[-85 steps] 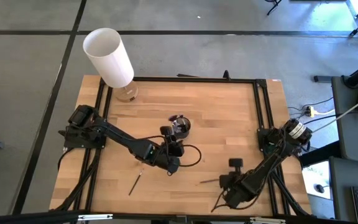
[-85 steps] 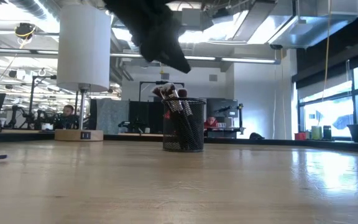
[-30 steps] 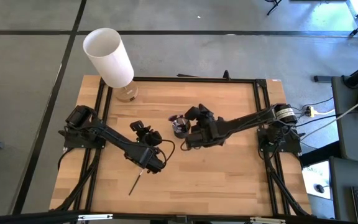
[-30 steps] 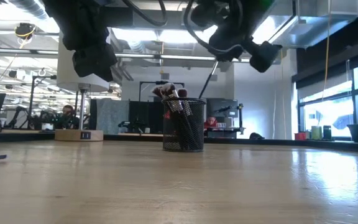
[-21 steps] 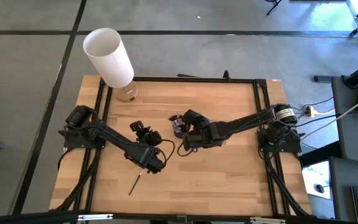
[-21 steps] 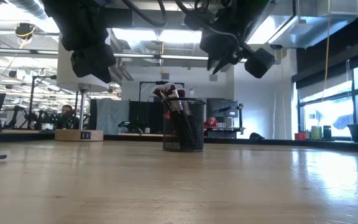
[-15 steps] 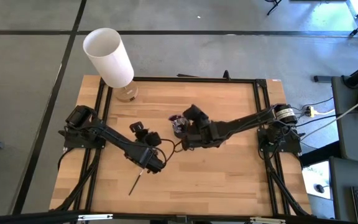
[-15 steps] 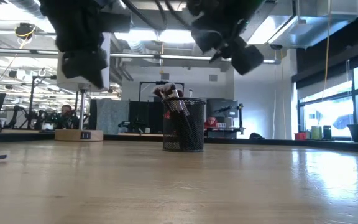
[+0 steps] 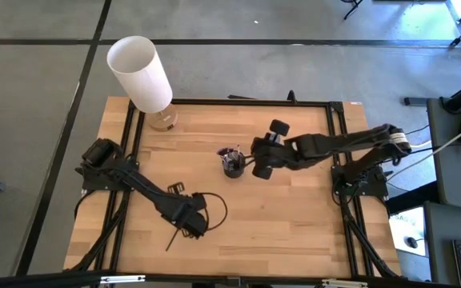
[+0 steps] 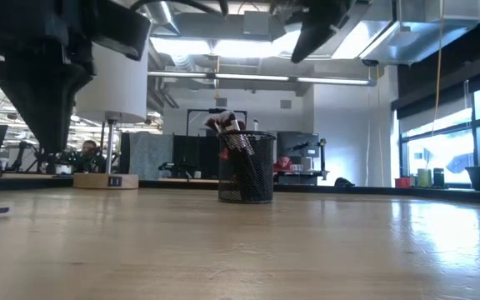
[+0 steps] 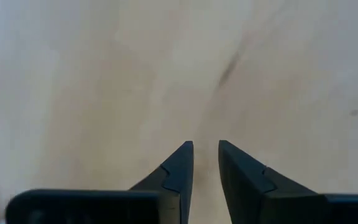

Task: Pick & Place Makeup Brushes
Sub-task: Put the eyeshadow brush into the makeup brush holder

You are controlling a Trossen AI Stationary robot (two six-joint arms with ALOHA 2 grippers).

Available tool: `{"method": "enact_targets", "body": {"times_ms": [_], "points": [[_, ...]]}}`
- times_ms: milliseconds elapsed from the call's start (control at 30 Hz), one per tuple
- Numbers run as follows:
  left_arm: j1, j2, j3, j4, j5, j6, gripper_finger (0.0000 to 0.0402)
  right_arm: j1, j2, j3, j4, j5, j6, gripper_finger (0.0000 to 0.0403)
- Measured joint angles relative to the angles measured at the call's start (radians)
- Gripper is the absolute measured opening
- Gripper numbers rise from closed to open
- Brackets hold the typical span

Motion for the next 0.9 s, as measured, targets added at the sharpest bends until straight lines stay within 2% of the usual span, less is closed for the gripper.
{"method": "enact_targets", "body": {"times_ms": [133, 267, 367, 533, 667, 900], "points": [[-0.026, 0.0, 0.0, 0.041, 0.044, -0.134, 0.0064, 0.028, -0.016, 0.0, 0.004, -0.041, 0.024, 0.0133], [-0.038, 0.0, 0.0, 0.041, 0.039, -0.216, 0.0067, 0.039, -0.024, 0.0, 0.009, -0.046, 0.025, 0.0133], [-0.046, 0.0, -0.011, 0.071, 0.005, -0.266, 0.0079, 0.038, -0.023, 0.0, 0.007, -0.046, 0.018, 0.0133], [-0.066, 0.001, -0.092, 0.197, 0.044, -0.354, 0.0109, 0.007, -0.023, 0.0, 0.008, -0.061, -0.003, 0.0133], [-0.085, 0.002, -0.15, 0.207, 0.062, -0.462, 0.013, -0.024, -0.023, 0.0, 0.008, -0.092, -0.012, 0.0133], [-0.09, 0.002, -0.175, 0.225, 0.049, -0.47, 0.0126, -0.049, -0.023, 0.0, 0.016, -0.108, -0.029, 0.0133]]}}
